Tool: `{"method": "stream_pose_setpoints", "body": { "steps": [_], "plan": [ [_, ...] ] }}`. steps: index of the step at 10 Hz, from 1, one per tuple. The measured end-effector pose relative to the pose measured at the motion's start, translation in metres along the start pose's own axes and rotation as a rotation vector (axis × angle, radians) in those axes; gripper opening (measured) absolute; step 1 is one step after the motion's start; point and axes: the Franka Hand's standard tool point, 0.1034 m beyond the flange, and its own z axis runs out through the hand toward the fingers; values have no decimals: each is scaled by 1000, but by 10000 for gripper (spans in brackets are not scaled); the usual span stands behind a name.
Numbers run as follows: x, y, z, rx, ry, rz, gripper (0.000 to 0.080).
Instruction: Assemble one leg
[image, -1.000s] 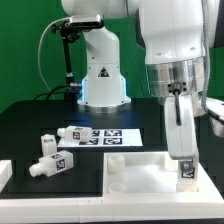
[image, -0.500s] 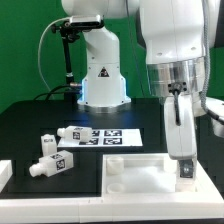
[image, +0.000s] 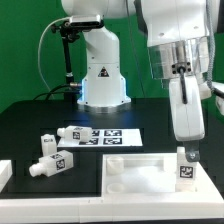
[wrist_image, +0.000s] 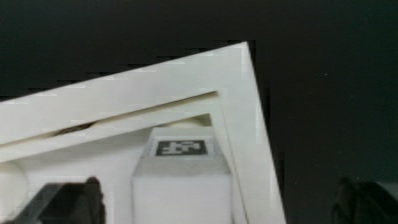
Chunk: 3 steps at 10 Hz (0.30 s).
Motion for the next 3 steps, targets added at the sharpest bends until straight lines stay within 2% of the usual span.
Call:
{"method": "stream_pose_setpoints", "body": {
  "steps": [3],
  "plan": [
    [0, 0, 0, -1, 0, -2, 649]
  ]
}}
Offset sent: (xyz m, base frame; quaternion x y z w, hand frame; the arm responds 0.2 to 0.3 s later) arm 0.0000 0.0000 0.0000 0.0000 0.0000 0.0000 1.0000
